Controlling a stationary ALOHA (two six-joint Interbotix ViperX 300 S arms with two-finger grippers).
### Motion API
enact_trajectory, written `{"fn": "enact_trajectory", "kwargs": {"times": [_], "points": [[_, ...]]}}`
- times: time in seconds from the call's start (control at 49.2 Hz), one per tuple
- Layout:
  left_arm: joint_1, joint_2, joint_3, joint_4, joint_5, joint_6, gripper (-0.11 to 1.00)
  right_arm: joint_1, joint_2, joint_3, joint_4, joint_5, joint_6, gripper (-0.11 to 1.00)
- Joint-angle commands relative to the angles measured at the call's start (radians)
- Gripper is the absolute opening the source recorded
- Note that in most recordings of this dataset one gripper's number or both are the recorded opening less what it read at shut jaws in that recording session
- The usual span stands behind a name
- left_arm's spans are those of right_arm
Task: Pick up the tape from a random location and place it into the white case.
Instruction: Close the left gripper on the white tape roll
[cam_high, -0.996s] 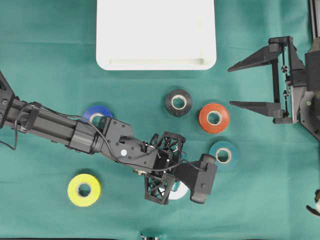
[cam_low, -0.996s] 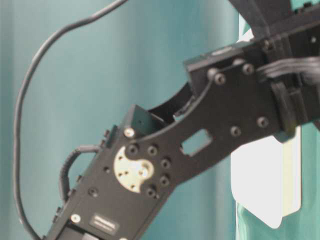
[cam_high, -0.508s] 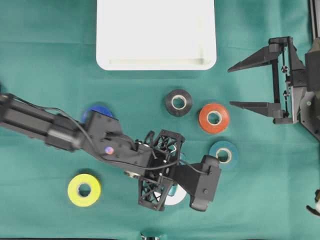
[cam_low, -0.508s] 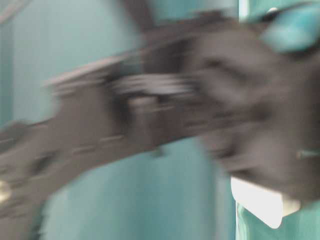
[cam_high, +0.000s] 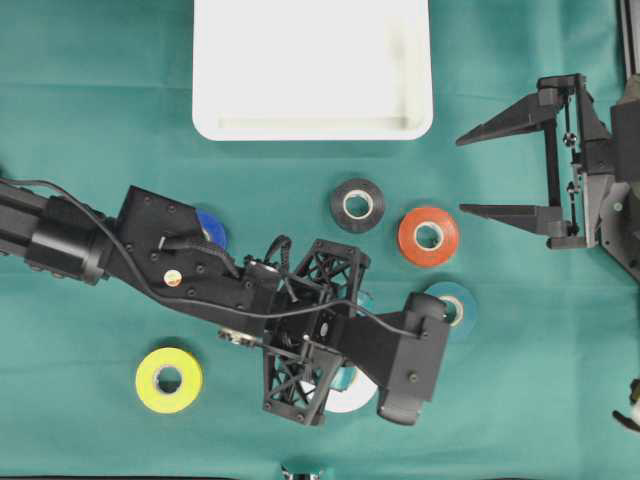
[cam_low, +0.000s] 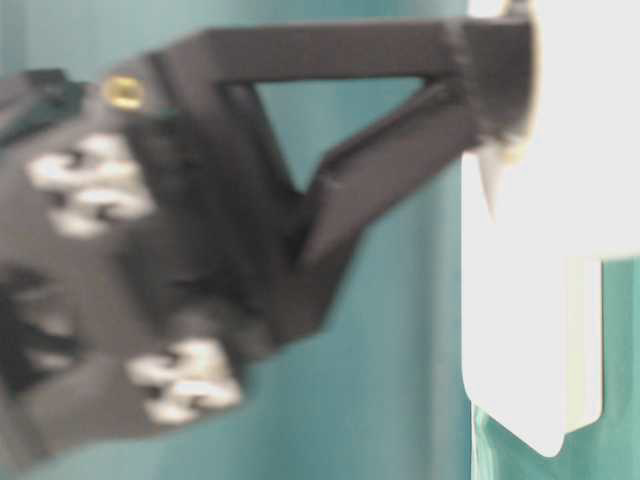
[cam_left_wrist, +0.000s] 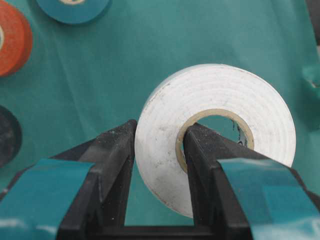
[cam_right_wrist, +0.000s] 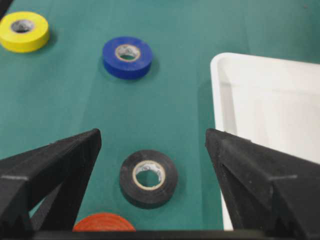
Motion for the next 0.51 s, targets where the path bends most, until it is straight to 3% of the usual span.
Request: {"fn": "enact_trajectory", "kwargs": {"times": [0.0, 0.488], "points": [[-0.003, -0.066, -0.060, 0.006, 0.023, 0.000, 0.26, 0.003, -0.002, -0.029, 0.005, 0.002, 0.003, 0.92], [-0.011, -0.140, -0.179, 0.006, 0.137, -0.005, 0.26, 0.003, -0.002, -0.029, 0.005, 0.005, 0.003, 0.92]]}}
